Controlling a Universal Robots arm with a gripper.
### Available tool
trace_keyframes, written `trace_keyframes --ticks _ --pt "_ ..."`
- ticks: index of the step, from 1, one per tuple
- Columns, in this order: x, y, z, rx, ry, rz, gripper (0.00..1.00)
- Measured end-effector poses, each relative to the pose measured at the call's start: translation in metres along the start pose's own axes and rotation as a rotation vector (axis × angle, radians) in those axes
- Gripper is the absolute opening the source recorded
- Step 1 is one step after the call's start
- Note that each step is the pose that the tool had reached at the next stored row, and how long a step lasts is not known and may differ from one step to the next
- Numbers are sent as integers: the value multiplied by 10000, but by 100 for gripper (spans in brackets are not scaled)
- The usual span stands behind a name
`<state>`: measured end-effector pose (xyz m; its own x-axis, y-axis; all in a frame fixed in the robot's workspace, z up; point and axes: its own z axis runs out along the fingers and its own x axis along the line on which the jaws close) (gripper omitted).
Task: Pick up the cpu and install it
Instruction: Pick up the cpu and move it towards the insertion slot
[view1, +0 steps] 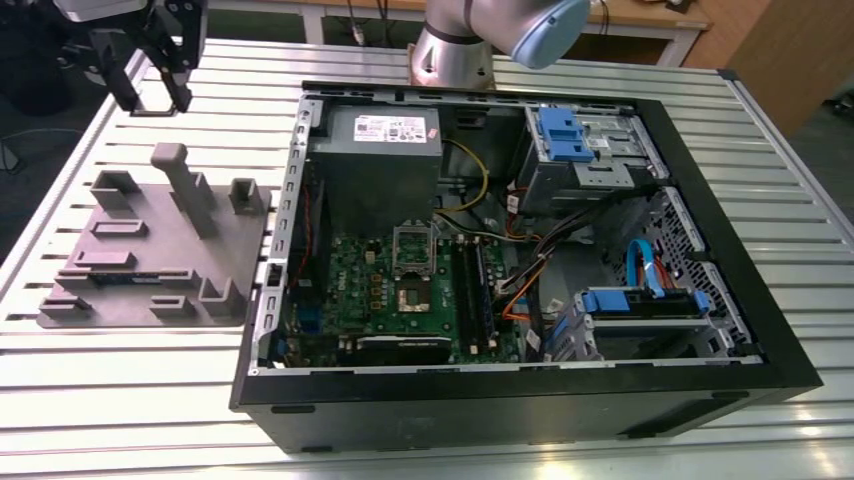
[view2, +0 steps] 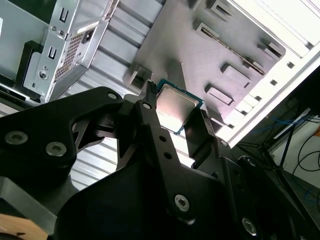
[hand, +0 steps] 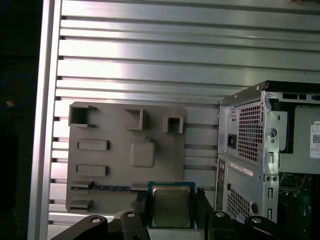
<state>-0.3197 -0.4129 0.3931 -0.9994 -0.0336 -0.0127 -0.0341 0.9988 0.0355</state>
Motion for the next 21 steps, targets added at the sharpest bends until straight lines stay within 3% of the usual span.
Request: trace_keyframes --ticks 17,21 --pt "-111 -4 1 0 0 0 47" --pt "-166 -6 2 0 1 0 47"
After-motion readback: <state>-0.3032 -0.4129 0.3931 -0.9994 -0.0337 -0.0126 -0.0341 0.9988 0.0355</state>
